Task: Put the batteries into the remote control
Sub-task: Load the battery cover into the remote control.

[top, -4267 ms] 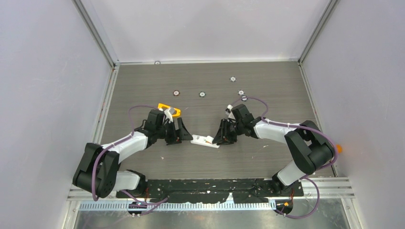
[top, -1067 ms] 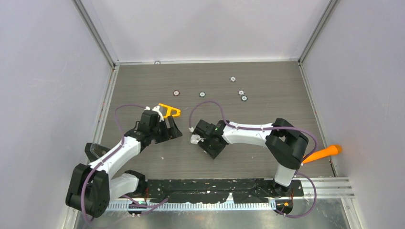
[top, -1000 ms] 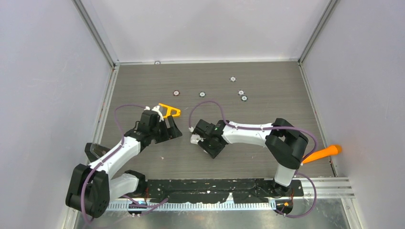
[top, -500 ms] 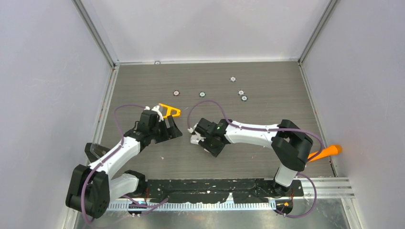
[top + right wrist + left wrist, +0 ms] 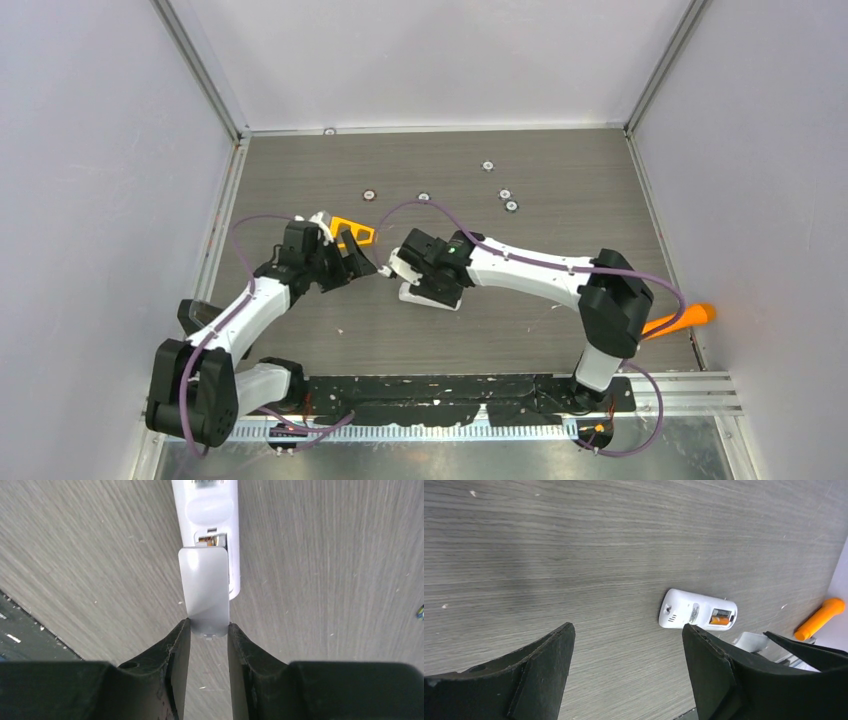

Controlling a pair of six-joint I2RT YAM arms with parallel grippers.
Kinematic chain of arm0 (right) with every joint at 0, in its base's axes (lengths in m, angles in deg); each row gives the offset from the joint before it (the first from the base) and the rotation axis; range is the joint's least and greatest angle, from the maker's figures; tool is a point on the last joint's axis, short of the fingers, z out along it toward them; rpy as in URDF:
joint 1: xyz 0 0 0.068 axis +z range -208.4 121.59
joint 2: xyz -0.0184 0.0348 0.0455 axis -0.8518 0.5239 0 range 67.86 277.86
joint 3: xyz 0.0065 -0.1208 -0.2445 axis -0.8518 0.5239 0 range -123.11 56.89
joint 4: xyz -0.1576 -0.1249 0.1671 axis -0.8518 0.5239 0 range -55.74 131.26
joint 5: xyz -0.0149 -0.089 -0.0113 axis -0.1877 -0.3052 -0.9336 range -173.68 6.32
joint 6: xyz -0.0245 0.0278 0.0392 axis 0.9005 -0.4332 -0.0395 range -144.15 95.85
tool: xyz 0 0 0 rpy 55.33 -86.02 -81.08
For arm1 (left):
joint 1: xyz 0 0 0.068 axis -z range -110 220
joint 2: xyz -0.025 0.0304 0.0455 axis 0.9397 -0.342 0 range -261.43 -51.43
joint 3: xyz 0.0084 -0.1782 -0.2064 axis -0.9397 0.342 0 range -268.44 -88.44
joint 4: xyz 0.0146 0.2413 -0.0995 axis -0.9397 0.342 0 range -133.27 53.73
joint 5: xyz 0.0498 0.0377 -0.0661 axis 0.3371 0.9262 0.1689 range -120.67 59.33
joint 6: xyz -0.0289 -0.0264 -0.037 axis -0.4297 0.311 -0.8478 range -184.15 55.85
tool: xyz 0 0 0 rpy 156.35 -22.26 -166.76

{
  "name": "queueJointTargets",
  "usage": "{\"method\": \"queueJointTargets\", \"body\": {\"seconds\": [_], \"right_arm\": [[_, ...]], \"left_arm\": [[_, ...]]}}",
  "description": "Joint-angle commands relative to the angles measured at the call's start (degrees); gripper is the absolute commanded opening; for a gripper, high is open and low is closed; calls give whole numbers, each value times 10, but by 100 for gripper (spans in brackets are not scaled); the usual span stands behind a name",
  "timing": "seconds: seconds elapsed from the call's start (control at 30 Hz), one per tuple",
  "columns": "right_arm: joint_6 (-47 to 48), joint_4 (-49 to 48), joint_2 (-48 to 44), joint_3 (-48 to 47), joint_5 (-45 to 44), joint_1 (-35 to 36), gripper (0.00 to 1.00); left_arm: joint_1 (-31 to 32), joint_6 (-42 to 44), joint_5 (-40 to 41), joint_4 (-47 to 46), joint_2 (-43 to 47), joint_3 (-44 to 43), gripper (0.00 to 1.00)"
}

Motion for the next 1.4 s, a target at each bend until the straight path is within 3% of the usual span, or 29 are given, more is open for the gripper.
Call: {"method": "queueJointTargets", "body": {"seconds": [0.0, 0.27, 0.87, 1.37], "right_arm": [[45, 50, 42, -60, -19, 1, 8], [40, 84, 83, -81, -13, 1, 8], [10, 83, 141, -117, -41, -7, 10], [-7, 129, 163, -127, 49, -31, 12]], "left_arm": [[-25, -16, -23, 3, -6, -24, 80], [-61, -33, -28, -4, -5, -7, 80], [-67, -33, -34, -15, -1, 5, 80], [-66, -32, -43, -18, 1, 10, 80]]}}
